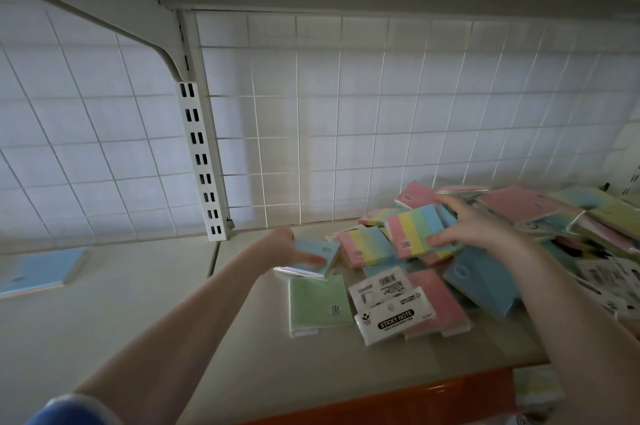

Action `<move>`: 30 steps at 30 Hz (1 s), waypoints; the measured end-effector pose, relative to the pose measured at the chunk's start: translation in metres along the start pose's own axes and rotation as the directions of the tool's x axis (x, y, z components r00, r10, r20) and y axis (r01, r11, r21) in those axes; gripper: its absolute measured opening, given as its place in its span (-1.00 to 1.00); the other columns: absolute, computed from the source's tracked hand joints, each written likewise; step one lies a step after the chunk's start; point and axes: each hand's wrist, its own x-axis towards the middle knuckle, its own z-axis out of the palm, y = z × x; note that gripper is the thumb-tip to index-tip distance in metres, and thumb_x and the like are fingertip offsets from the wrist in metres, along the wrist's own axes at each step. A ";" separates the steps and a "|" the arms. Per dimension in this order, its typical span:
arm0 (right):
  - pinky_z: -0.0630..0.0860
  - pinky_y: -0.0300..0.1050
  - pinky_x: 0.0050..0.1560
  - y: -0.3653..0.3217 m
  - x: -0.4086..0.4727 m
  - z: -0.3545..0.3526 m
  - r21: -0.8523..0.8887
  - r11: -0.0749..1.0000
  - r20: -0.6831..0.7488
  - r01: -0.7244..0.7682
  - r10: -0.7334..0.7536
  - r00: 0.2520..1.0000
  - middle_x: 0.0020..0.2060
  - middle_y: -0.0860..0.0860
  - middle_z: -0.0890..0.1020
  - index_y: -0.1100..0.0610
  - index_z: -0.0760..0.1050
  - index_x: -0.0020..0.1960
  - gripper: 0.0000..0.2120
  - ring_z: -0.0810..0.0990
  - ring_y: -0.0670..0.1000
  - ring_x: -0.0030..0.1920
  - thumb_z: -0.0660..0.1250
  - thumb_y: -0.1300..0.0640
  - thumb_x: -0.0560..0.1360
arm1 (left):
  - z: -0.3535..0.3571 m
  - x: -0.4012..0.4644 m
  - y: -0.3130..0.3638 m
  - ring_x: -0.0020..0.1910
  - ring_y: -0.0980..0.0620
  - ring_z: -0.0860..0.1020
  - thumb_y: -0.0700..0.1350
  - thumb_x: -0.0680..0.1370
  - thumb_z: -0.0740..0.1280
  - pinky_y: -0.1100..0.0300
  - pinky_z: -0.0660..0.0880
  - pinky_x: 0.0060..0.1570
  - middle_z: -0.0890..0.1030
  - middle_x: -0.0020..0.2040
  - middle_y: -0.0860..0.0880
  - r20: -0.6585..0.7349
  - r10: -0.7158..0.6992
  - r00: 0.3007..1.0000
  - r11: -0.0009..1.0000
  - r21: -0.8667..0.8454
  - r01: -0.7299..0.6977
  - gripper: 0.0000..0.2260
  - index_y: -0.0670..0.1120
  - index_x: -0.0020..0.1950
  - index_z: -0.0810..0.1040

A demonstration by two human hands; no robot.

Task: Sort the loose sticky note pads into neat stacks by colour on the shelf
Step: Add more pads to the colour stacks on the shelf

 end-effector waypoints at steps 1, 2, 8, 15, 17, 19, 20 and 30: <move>0.22 -0.20 0.02 -0.002 -0.002 -0.001 -0.031 1.000 0.015 0.006 -0.006 1.000 0.47 0.03 0.21 -0.04 0.13 0.51 -0.18 0.28 0.07 0.37 0.48 0.18 0.39 | -0.001 0.001 0.000 -0.06 -0.01 0.49 0.12 0.34 0.53 0.23 0.39 -0.17 0.55 0.00 -0.07 0.003 -0.008 1.000 1.000 0.005 0.008 -0.49 -0.20 0.09 0.50; 0.22 -0.21 0.01 -0.004 -0.003 -0.002 -0.062 0.998 0.025 0.014 -0.013 1.000 0.46 0.04 0.22 -0.05 0.16 0.50 -0.19 0.29 0.07 0.36 0.49 0.17 0.38 | -0.001 0.002 0.001 -0.04 -0.02 0.50 0.12 0.33 0.53 0.21 0.40 -0.13 0.56 0.01 -0.08 0.007 -0.013 1.000 1.000 0.007 0.013 -0.47 -0.20 0.11 0.52; 0.31 -0.15 -0.13 -0.014 -0.009 0.000 -0.225 0.973 0.049 0.042 -0.032 0.998 0.31 0.06 0.34 -0.07 0.31 0.35 -0.33 0.34 -0.01 0.05 0.52 0.13 0.34 | -0.004 0.001 0.004 -0.26 0.13 0.41 0.09 0.35 0.53 0.30 0.31 -0.36 0.50 -0.18 0.02 0.027 -0.080 0.996 0.996 -0.044 0.081 -0.60 -0.11 -0.04 0.44; 0.39 -0.15 -0.12 -0.011 -0.003 0.011 -0.276 0.945 -0.091 0.177 -0.209 0.974 0.09 -0.05 0.33 -0.03 0.32 0.05 -0.46 0.38 0.03 0.09 0.57 0.12 0.23 | -0.007 -0.002 -0.004 -0.18 0.09 0.51 -0.06 0.36 0.54 0.31 0.42 -0.22 0.59 -0.04 -0.06 0.039 -0.017 0.999 0.975 -0.223 0.025 -0.57 -0.20 0.14 0.52; 0.32 -0.13 -0.12 -0.007 -0.006 0.013 -0.257 0.937 -0.138 0.239 -0.280 0.950 0.04 -0.07 0.39 -0.04 0.32 0.01 -0.48 0.37 0.01 0.09 0.58 0.10 0.23 | -0.008 -0.004 -0.007 -0.13 0.04 0.53 -0.15 0.37 0.53 0.27 0.47 -0.13 0.58 0.01 -0.09 -0.008 0.023 1.000 0.949 -0.314 -0.025 -0.58 -0.18 0.15 0.46; 0.33 -0.16 -0.23 -0.003 -0.010 0.015 -0.164 0.939 -0.156 0.302 -0.328 0.932 -0.03 -0.08 0.49 -0.09 0.32 -0.02 -0.51 0.46 -0.02 -0.05 0.57 0.14 0.25 | -0.011 -0.009 -0.007 -0.13 0.01 0.52 -0.19 0.40 0.50 0.23 0.48 -0.15 0.53 -0.01 -0.09 -0.089 0.044 0.995 0.920 -0.386 -0.075 -0.59 -0.12 0.14 0.39; 0.36 -0.16 -0.26 -0.002 -0.012 0.016 -0.113 0.938 -0.159 0.327 -0.342 0.926 -0.06 -0.09 0.54 -0.15 0.31 -0.05 -0.51 0.50 -0.05 -0.12 0.56 0.16 0.28 | -0.013 -0.011 -0.007 -0.16 0.01 0.50 -0.20 0.42 0.48 0.25 0.47 -0.22 0.53 -0.04 -0.09 -0.131 0.054 0.990 0.910 -0.401 -0.103 -0.62 -0.09 0.13 0.38; 0.58 -0.01 -0.04 0.009 -0.014 0.020 -0.022 0.937 -0.145 0.349 -0.348 0.926 -0.01 -0.06 0.63 -0.05 0.47 0.18 -0.50 0.61 -0.04 0.01 0.54 0.20 0.31 | -0.021 -0.029 -0.014 -0.20 -0.07 0.57 -0.41 0.43 0.37 0.18 0.59 -0.31 0.54 -0.01 -0.15 -0.084 0.099 0.991 0.831 -0.541 -0.129 -0.52 0.03 0.23 0.42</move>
